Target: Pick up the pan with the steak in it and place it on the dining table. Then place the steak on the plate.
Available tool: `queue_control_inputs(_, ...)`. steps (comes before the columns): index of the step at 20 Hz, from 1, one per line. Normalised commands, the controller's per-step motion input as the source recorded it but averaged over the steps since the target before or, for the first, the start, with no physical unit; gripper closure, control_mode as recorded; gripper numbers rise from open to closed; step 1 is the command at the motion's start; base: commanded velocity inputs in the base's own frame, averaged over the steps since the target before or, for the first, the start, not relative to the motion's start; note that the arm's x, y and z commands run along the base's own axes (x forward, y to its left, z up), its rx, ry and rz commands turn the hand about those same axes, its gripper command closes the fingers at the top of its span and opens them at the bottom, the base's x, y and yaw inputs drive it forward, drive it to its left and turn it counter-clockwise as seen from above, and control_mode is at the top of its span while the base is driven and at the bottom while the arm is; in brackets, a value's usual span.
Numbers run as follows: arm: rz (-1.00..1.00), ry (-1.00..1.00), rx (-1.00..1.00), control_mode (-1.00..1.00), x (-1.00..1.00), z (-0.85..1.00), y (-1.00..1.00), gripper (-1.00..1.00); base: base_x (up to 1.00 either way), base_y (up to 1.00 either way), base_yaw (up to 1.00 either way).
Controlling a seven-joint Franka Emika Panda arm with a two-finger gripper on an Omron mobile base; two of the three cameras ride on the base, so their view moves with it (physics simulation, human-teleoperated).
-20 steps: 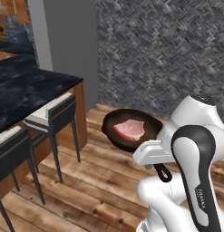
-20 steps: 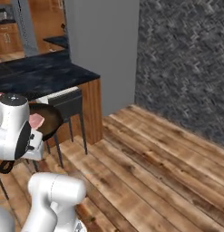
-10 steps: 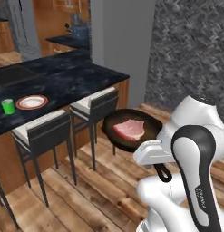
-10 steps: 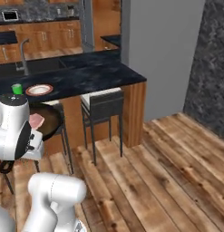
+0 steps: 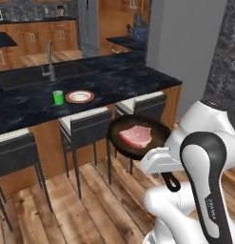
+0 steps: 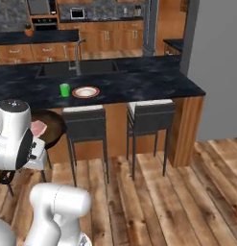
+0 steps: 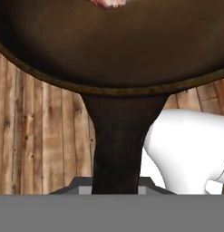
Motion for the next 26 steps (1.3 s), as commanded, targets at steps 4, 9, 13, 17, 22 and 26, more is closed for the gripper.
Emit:
queue_control_inputs(4, 0.00, 0.00, 0.00, 1.00, 0.00, 0.00, 0.00, 1.00, 0.09, 0.00, 0.47)
queue_control_inputs(9, 0.00, 0.00, 0.00, 1.00, 0.00, 0.00, 0.00, 1.00, 0.09, 0.00, 0.46)
queue_control_inputs(13, 0.00, 0.00, 0.00, 1.00, 0.00, 0.00, 0.00, 1.00, 0.08, -0.03, 0.30)
queue_control_inputs(17, 0.00, 0.00, 0.00, 1.00, 0.00, 0.00, 0.00, 1.00, -0.01, -0.03, 0.00)
queue_control_inputs(22, 0.00, 0.00, 0.00, 1.00, 0.00, 0.00, 0.00, 1.00, 0.01, -0.81, -0.03)
queue_control_inputs(26, 0.00, 0.00, 0.00, 1.00, 0.00, 0.00, 0.00, 1.00, 0.03, -1.00, 0.00)
